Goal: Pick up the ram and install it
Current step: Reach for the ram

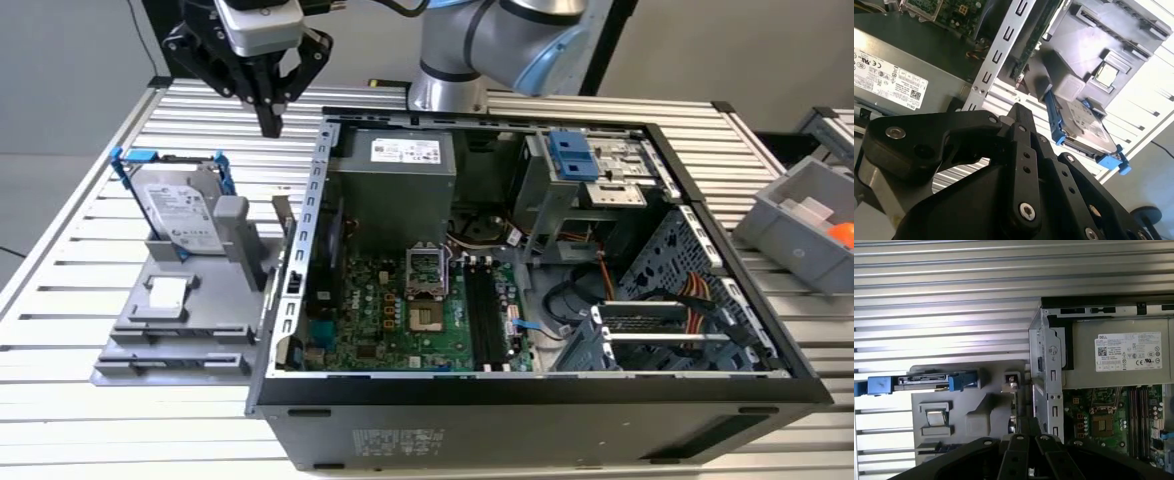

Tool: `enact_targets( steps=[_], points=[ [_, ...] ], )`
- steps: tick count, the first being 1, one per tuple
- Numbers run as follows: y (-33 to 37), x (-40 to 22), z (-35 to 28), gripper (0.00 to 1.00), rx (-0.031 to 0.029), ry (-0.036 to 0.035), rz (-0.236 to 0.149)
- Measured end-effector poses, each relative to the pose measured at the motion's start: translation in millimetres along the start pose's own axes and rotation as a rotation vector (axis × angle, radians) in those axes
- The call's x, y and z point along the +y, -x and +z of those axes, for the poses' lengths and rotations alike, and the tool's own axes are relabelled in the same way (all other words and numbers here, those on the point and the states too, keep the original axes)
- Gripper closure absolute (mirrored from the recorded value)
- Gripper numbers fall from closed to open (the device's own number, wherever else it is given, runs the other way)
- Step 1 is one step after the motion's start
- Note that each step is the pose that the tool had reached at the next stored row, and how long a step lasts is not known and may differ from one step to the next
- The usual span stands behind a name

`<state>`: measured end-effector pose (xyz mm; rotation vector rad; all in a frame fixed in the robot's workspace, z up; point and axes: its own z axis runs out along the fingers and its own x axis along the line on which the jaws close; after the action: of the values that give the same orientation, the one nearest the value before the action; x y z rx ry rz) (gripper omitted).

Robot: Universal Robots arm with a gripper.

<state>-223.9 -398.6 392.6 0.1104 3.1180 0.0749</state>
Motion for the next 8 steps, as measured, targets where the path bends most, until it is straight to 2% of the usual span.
enact_targets(
  steps=[8],
  points=[
    [-8.5, -0.6, -0.2, 1.0, 0.0, 0.0, 0.0]
  ],
)
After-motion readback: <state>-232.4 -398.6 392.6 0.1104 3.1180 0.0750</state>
